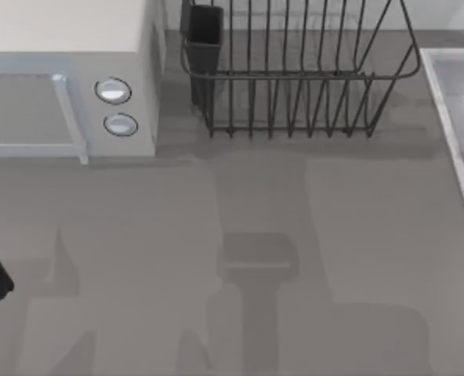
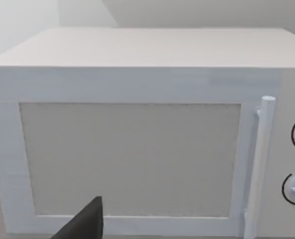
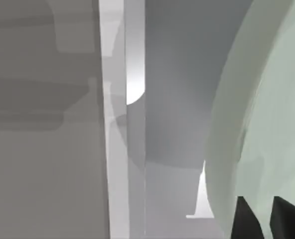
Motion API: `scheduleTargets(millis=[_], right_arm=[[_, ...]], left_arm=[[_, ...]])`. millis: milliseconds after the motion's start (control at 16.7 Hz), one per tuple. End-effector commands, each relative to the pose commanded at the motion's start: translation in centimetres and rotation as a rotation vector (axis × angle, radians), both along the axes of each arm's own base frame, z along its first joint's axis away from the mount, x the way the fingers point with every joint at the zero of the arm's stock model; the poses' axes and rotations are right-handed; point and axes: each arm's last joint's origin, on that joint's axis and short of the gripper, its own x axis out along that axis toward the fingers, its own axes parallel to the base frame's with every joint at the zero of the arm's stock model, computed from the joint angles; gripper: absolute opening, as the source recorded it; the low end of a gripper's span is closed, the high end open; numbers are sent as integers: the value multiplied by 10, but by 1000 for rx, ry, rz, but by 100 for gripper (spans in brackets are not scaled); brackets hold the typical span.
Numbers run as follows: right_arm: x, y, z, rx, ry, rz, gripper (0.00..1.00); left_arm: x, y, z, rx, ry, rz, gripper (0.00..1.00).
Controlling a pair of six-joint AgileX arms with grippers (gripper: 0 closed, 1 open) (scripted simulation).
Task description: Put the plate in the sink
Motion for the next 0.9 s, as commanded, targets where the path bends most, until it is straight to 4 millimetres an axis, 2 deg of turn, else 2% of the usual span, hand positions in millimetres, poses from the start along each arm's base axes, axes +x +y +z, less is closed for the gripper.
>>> scheduleTargets(millis=[540,900], right_arm=[[0,0,0,0,0,0,98],[0,0,0,0,0,0,100]], left_arm=[[0,0,0,0,0,0,100],[0,0,0,0,0,0,100]])
